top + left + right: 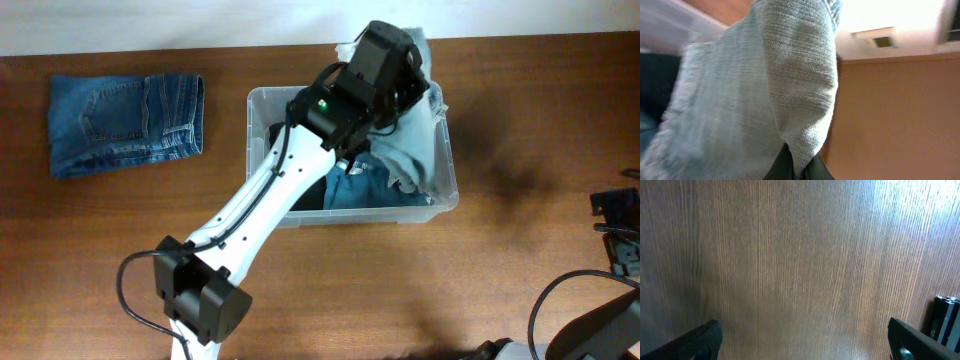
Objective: Pack container
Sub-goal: 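Lower the light-blue jeans into the container and release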
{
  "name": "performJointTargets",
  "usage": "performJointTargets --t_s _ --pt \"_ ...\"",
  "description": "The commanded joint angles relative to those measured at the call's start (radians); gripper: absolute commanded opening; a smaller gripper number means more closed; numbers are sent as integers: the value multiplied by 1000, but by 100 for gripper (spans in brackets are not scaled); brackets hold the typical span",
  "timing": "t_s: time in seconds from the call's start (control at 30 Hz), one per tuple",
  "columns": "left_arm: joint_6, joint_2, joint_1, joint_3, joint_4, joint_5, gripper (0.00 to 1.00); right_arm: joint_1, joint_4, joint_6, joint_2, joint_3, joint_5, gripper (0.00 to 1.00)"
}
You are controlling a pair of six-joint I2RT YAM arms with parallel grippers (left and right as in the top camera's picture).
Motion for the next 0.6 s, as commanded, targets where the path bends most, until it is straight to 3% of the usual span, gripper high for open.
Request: performJointTargets --t_s 0.0,0.57 --pt "31 -42 9 24 -41 -5 1 -5 0 8 -10 -2 13 98" --pt "31 -42 9 24 -245 -117 1 -5 0 8 -10 -2 13 98"
